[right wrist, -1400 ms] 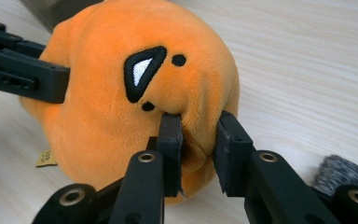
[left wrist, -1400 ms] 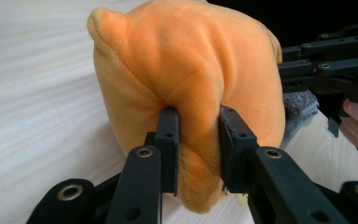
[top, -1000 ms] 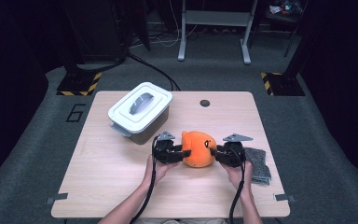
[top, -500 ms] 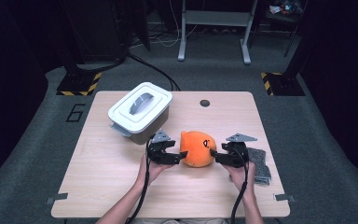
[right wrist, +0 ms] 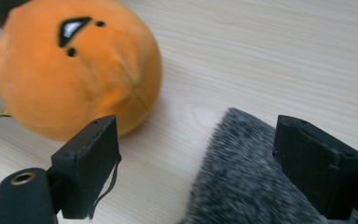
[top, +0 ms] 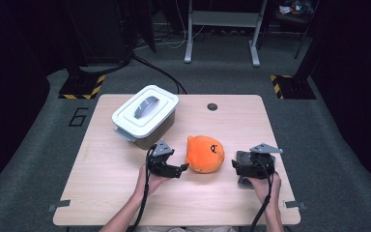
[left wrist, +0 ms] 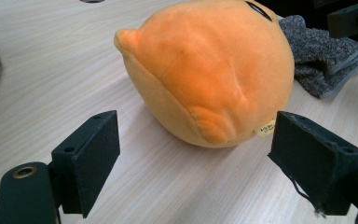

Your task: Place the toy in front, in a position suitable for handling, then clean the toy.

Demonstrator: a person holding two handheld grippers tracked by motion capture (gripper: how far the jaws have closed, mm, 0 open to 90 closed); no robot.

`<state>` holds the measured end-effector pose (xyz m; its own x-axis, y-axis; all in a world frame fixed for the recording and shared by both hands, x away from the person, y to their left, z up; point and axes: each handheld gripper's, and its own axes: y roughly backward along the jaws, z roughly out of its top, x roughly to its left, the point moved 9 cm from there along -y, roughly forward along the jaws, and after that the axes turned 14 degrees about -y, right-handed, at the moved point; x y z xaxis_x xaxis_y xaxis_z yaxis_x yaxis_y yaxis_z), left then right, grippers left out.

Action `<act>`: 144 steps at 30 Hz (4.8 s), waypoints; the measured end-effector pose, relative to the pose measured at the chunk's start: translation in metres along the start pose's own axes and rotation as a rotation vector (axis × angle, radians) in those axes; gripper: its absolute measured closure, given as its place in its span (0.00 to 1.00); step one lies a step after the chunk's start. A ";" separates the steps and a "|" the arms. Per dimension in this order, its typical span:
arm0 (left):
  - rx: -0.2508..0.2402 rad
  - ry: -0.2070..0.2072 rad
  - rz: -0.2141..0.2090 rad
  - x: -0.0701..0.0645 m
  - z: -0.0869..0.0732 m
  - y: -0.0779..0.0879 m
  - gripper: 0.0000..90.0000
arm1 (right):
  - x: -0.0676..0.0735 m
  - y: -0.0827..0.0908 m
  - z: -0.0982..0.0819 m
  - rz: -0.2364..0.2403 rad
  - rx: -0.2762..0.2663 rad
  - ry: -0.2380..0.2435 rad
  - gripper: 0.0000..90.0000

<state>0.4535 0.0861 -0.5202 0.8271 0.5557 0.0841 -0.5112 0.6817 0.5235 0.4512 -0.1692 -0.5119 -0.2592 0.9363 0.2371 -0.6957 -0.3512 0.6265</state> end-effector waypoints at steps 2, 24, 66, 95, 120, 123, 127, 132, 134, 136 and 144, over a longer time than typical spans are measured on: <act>-0.003 -0.001 0.003 0.000 -0.002 0.000 0.17 | -0.009 0.002 -0.001 -0.019 -0.002 0.003 0.15; 0.042 -0.102 0.017 -0.011 -0.014 -0.025 0.53 | -0.063 0.000 -0.024 -0.152 0.081 -0.054 0.13; 0.036 -0.120 -0.014 -0.016 -0.013 -0.029 0.81 | -0.070 -0.022 -0.047 -0.124 0.136 -0.066 0.73; 0.035 -0.113 -0.001 -0.016 -0.008 -0.029 0.82 | -0.034 0.015 0.004 0.066 -0.034 -0.051 0.79; 0.022 -0.128 0.015 -0.020 -0.003 -0.029 0.83 | 0.059 0.003 0.044 0.181 0.005 0.133 0.78; 0.018 -0.133 0.015 -0.020 -0.002 -0.029 0.83 | 0.075 -0.004 0.047 0.180 0.025 0.181 0.78; 0.019 -0.143 0.012 -0.021 0.000 -0.029 0.83 | 0.091 -0.013 0.050 0.143 0.045 0.251 0.78; 0.010 -0.146 0.011 -0.022 0.002 -0.029 0.83 | 0.106 -0.019 0.055 0.163 0.053 0.273 0.78; -0.002 -0.145 0.016 -0.022 0.005 -0.029 0.84 | 0.110 -0.021 0.055 0.174 0.053 0.255 0.78; -0.005 -0.151 0.008 -0.024 0.006 -0.029 0.85 | 0.113 -0.025 0.055 0.185 0.057 0.244 0.78; -0.011 -0.131 0.018 -0.025 0.005 -0.031 0.90 | 0.119 -0.044 0.044 0.158 0.069 0.280 0.78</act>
<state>0.4502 0.0484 -0.5341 0.8406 0.5018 0.2039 -0.5284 0.6774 0.5118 0.4805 -0.0424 -0.4785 -0.5409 0.8313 0.1278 -0.5876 -0.4823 0.6497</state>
